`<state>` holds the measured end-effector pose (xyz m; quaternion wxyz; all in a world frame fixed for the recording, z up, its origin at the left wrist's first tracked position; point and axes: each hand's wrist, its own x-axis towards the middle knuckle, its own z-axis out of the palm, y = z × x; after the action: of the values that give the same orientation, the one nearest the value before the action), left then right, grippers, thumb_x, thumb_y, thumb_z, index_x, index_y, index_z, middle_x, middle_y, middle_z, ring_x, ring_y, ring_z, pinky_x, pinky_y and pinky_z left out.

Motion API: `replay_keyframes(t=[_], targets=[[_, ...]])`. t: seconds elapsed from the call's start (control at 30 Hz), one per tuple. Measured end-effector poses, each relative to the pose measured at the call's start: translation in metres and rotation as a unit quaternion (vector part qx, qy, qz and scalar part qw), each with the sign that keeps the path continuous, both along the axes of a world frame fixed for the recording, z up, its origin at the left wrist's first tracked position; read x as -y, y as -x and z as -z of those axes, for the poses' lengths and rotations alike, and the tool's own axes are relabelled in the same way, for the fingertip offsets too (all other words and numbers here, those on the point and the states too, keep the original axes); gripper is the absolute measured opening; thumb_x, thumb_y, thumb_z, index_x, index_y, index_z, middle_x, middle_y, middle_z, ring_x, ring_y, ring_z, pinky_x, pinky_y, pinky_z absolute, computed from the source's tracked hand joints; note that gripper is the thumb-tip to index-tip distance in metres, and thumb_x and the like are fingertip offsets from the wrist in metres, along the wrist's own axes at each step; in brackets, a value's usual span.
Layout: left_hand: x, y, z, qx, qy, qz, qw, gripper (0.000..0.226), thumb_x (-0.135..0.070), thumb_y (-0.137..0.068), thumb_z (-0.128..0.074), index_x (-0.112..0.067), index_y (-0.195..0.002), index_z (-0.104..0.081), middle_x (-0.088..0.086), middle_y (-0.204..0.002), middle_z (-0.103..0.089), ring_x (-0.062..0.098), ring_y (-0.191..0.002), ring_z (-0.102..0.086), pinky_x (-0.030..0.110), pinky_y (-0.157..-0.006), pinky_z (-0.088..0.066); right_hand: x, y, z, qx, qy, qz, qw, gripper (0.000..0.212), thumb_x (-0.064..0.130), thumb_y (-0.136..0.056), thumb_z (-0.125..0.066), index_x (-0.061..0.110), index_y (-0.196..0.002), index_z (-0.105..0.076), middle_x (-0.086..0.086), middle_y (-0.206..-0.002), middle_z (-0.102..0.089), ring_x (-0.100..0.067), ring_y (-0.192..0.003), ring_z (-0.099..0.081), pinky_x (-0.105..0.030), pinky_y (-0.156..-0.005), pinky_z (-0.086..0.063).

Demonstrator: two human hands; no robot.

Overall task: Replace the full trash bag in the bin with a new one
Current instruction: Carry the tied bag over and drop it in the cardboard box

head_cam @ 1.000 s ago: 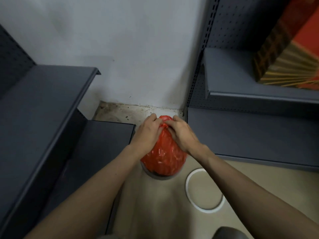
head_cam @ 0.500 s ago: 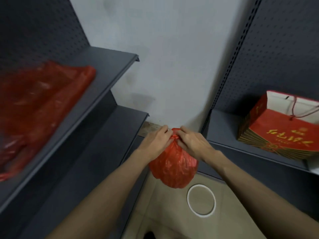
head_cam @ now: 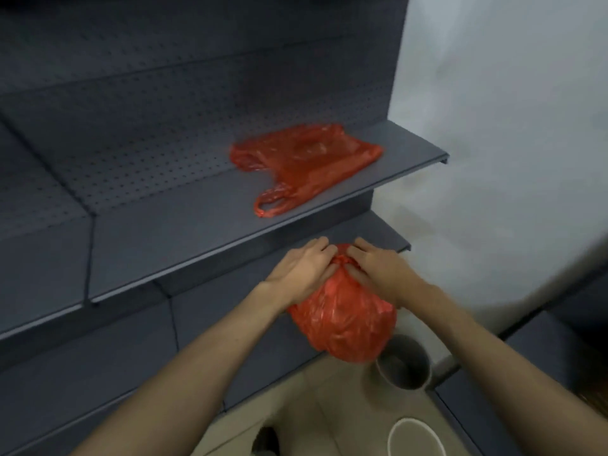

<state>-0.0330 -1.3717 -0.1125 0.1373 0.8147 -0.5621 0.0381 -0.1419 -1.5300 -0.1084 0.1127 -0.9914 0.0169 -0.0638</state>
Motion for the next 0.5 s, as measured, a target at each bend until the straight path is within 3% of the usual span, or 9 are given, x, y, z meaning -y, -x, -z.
replay_keyframes(t=[0.27,0.5], targets=[[-0.183,-0.020,-0.019,0.010,0.004,-0.205,0.979,0.026,-0.034,-0.100,-0.045,-0.012,-0.109,-0.054,0.006,-0.106,-0.051,0.024,-0.101,-0.054,0.039,-0.076,-0.044,-0.152,-0.090,-0.026,0.003,0.036,-0.210,0.977,0.028,0.035,-0.102,-0.039,0.011,-0.106,-0.054,-0.005,-0.108,-0.050,-0.029,-0.091,-0.062,-0.046,-0.075,-0.049],[-0.353,0.001,-0.025,0.031,0.019,-0.372,0.928,0.028,-0.036,-0.098,-0.048,-0.011,-0.106,-0.058,0.005,-0.099,-0.053,0.024,-0.096,-0.057,0.040,-0.069,-0.048,-0.318,-0.139,-0.039,0.007,0.028,-0.394,0.919,0.029,0.034,-0.102,-0.038,0.012,-0.113,-0.053,-0.006,-0.118,-0.052,-0.029,-0.102,-0.061,-0.045,-0.082,-0.046]])
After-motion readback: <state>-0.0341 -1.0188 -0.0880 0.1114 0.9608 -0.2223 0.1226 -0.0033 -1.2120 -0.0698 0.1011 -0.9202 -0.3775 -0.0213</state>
